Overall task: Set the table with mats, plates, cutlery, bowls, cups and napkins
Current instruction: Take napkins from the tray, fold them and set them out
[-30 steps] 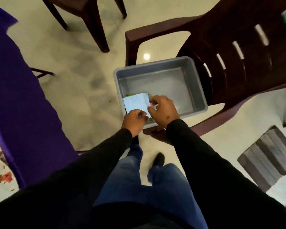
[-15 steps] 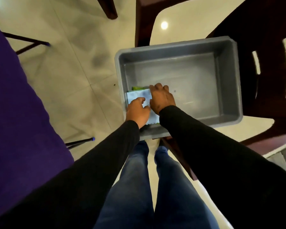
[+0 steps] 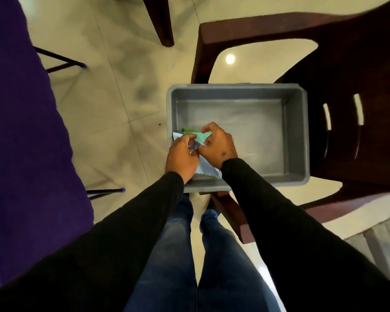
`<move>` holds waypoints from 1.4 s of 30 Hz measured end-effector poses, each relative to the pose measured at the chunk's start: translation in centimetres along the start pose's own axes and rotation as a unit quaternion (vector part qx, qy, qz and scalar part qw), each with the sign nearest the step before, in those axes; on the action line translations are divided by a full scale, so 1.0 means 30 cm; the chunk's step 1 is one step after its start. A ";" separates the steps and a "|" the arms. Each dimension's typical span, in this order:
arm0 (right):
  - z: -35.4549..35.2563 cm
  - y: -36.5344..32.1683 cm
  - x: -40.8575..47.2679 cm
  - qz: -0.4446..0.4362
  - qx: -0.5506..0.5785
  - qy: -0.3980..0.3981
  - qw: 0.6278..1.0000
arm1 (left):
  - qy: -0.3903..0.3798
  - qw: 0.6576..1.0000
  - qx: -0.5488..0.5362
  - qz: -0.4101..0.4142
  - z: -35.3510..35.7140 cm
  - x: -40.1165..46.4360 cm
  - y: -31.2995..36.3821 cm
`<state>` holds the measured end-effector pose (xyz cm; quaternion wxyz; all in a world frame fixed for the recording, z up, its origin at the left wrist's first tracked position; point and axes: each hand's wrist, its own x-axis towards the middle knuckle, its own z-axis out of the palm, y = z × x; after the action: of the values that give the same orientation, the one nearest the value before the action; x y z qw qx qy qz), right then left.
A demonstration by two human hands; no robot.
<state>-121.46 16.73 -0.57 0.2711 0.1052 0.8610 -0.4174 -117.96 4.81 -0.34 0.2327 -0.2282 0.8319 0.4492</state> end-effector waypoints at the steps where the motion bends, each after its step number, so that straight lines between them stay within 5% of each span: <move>1: -0.030 -0.031 -0.035 -0.006 0.013 -0.007 1.000 | -0.001 1.000 0.006 0.016 -0.022 -0.025 0.013; 5: -0.166 -0.180 -0.187 -0.034 0.062 -0.069 0.995 | 0.037 0.997 0.021 0.063 -0.112 -0.143 0.086; 13: -0.411 -0.464 -0.477 -0.145 0.203 -0.173 0.953 | 0.021 0.943 -0.331 -0.027 -0.303 -0.417 0.271; 22: -0.400 -0.698 -0.636 -0.208 0.276 -0.220 0.912 | 0.132 0.908 -0.392 0.072 -0.551 -0.655 0.272; 30: -0.236 -0.917 -0.620 -0.185 0.210 -0.198 0.939 | 0.193 0.887 -0.409 0.094 -0.811 -0.722 0.163; 37: -0.015 -1.098 -0.546 -0.131 0.218 -0.126 0.959 | 0.151 0.890 -0.423 0.083 -1.028 -0.673 0.026; 42: 0.126 -1.199 -0.473 -0.193 0.113 -0.112 0.968 | 0.177 0.862 -0.472 0.047 -1.138 -0.664 -0.058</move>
<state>-122.89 -8.21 29.18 0.2663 -0.0808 0.7762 -0.5658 -107.48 -21.78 27.00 -0.0755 -0.3472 0.5573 0.7504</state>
